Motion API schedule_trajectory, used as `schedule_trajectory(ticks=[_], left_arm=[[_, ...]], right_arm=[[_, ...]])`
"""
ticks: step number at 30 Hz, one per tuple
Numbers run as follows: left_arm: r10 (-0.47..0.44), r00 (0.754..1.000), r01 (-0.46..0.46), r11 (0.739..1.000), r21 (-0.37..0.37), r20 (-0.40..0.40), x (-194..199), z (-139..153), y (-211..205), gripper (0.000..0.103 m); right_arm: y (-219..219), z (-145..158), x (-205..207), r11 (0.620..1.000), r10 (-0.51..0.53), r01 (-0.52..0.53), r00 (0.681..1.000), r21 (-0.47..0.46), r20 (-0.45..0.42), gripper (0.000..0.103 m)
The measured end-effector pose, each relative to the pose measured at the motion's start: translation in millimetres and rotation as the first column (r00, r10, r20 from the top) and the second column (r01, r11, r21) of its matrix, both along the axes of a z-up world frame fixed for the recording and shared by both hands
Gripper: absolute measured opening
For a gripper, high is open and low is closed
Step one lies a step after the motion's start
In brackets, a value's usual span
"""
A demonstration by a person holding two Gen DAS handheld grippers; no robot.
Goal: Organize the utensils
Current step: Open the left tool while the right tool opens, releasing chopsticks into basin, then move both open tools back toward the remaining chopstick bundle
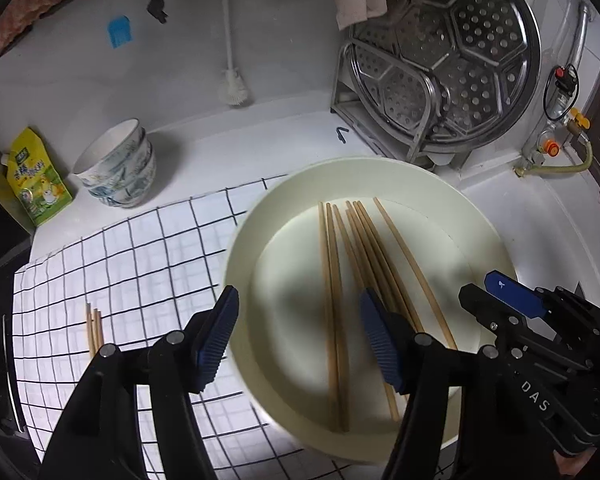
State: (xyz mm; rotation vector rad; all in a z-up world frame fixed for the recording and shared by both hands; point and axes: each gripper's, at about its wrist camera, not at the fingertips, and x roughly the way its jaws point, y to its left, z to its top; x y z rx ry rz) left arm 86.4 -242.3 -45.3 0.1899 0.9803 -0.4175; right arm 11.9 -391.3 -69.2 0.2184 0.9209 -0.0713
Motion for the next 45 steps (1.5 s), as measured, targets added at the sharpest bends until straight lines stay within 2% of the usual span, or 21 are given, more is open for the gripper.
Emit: schedule_trajectory(ticks=[11,15,23,25,36,38,45], left_arm=[[0.042,0.998,-0.041,0.999,-0.02,0.041,-15.2,22.7,52.6,0.064],[0.062,0.996,-0.061,0.998,-0.028,0.063,-19.8,31.7,76.7,0.064],[0.118,0.991,-0.117,0.993,-0.023,0.066,-23.2,33.0,130.7,0.067],[0.137,0.988,-0.137,0.99,-0.019,0.067,-24.7,31.9,144.6,0.069],[0.277,0.961,-0.277,0.961,0.022,0.011,-25.2,0.6,236.6,0.07],[0.297,0.955,-0.297,0.954,0.031,0.002,-25.7,-6.1,250.2,0.07],[0.352,0.934,-0.35,0.935,0.047,-0.053,-26.6,-35.3,298.8,0.071]], right_arm=[[50.0,26.2,-15.3,0.999,0.022,-0.021,0.999,-0.026,0.036,0.036],[71.9,34.2,-18.5,0.998,0.041,-0.039,0.998,-0.039,0.045,0.04],[116.0,45.0,-17.2,0.994,0.091,-0.087,0.994,-0.06,0.059,0.043],[125.9,45.3,-16.0,0.993,0.103,-0.099,0.993,-0.061,0.06,0.046],[198.2,24.2,-3.5,0.977,0.211,-0.21,0.977,-0.037,0.018,0.05],[212.8,16.6,-1.8,0.973,0.231,-0.231,0.973,-0.02,0.007,0.054],[250.7,-15.5,2.0,0.961,0.277,-0.276,0.959,0.022,-0.052,0.054]])
